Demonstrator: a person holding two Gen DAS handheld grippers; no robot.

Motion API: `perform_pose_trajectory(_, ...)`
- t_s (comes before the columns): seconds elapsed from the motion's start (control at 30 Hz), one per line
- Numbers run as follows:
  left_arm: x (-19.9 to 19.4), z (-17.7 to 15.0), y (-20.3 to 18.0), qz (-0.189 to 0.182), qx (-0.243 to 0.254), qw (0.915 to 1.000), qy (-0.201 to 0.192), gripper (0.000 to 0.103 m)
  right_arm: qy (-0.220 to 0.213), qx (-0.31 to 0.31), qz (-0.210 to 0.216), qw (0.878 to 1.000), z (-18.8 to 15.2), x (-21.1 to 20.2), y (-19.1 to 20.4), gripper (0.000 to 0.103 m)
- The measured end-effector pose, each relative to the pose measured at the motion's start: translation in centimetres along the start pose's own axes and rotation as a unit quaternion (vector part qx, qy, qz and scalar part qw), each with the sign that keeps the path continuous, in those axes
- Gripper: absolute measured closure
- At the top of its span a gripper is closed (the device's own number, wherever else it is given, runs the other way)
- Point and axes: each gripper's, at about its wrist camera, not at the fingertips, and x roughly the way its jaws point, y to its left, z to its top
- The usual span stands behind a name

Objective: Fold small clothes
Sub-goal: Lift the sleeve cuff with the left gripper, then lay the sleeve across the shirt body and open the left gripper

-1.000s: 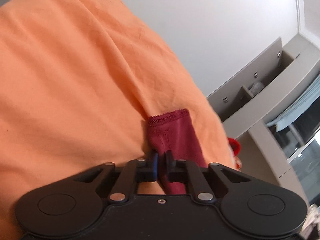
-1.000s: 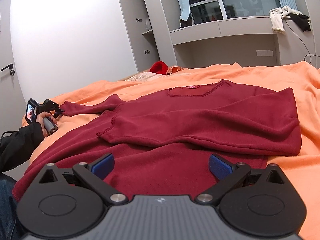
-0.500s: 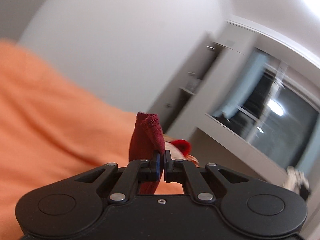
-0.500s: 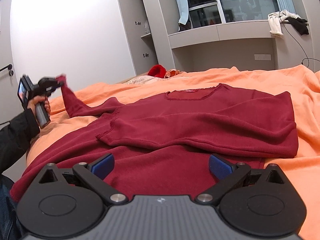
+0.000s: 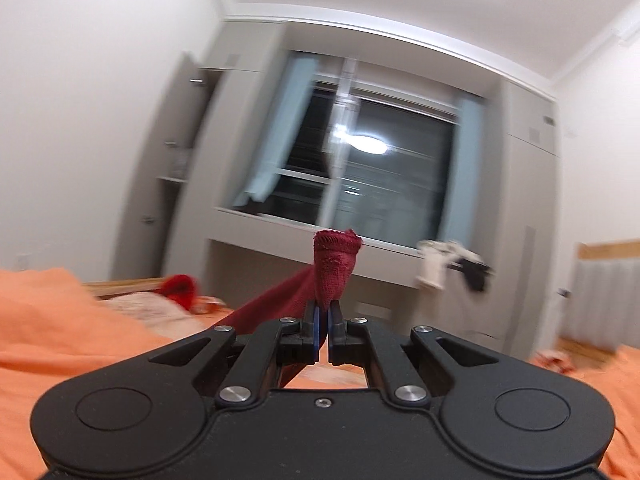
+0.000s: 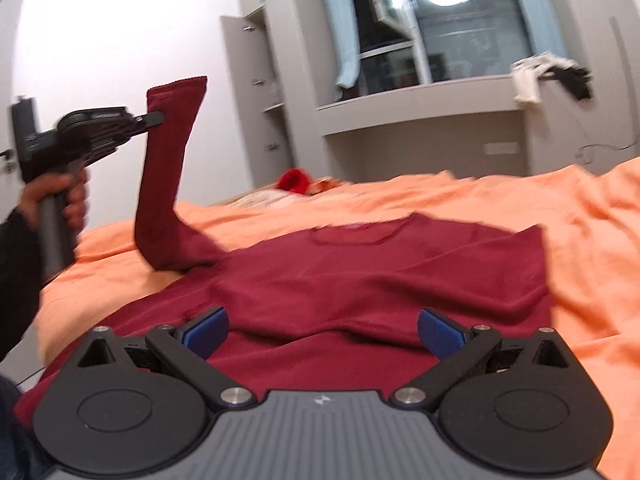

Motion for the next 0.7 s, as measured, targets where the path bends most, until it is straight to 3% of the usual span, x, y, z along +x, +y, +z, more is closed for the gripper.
perform_pose_trajectory(0.17, -0.1, -4.2, -8.4, -0.076, 0.029, 0.9957, 0.045, 0.1, -0.008, 0.038, -0.1, 0.994, 0.9, -0.9, -2.0, 0.0)
perform_pose_trajectory(0.33, -1.5, -11.3, -13.4, -0.125, 0.077, 0.9819, 0.119, 0.1, -0.02, 0.083, -0.135, 0.987, 1.2, -1.5, -4.8, 0.0)
perform_pose_trajectory(0.5, -2.7, -16.8, -14.0, -0.148, 0.107, 0.9671, 0.177, 0.1, -0.027, 0.087, -0.148, 0.985, 1.2, -2.0, -6.0, 0.0)
perform_pose_trajectory(0.7, -3.0, -17.8, -10.9, -0.175, 0.105, 0.953, 0.224, 0.095, -0.013, 0.077, -0.132, 0.988, 1.0, -1.1, -5.5, 0.0)
